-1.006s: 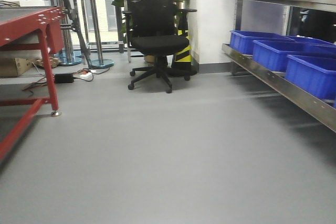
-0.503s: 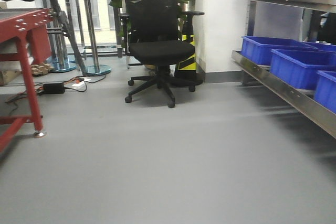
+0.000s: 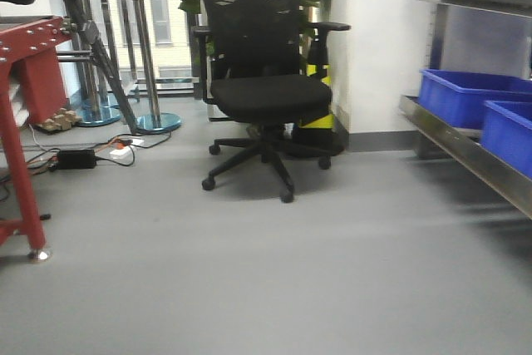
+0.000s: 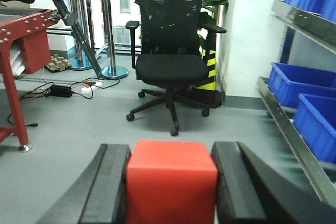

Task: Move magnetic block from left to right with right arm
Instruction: 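Turn the base toward the second carpeted platform, holding the cube, then lower the held red cube toward the carpet with the right gripper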

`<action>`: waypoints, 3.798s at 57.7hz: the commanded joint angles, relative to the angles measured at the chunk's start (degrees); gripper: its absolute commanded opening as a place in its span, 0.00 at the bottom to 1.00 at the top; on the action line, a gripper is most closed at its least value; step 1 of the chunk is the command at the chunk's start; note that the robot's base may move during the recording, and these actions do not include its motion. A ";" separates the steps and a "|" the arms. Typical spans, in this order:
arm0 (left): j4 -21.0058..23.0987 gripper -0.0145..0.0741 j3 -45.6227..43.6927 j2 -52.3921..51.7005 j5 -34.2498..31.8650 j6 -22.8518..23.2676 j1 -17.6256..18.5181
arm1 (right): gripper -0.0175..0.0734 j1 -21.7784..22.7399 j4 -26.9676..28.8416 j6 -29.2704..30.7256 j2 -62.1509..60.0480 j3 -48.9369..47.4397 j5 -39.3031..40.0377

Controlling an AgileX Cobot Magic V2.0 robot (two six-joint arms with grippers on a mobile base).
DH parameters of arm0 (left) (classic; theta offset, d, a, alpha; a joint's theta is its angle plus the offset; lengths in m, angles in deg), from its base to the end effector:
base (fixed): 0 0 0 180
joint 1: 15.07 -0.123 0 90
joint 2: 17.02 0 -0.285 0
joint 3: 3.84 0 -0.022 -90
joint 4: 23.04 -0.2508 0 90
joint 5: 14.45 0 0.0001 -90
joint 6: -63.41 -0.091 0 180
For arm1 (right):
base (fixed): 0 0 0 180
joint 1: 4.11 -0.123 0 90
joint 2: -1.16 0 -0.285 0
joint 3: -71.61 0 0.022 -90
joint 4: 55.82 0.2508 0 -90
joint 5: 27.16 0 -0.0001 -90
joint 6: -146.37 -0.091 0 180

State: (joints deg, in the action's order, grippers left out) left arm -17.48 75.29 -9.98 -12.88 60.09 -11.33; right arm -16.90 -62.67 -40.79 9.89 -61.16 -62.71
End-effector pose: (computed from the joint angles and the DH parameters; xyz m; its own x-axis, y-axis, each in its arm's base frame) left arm 0.0567 -0.0040 0.2001 0.0368 -0.0415 -0.9985 0.0694 0.9968 -0.0389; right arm 0.0059 -0.0052 0.3227 -0.0266 0.0221 -0.9994 -0.1526 0.9880 0.0259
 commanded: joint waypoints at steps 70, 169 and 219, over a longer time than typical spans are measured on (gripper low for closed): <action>0.27 0.02 0.47 -0.48 -4.83 0.34 -0.03 | 0.41 0.06 -0.54 0.41 1.05 -1.33 5.39; 0.27 0.02 0.47 -0.48 -4.83 0.34 -0.03 | 0.41 0.06 -0.54 0.41 1.05 -1.33 5.39; 0.27 0.02 0.47 -0.48 -4.83 0.34 -0.03 | 0.41 0.06 -0.54 0.41 1.05 -1.33 5.39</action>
State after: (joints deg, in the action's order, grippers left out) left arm -17.48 75.29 -9.98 -12.88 60.09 -11.33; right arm -16.90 -62.67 -40.79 9.89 -61.16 -62.71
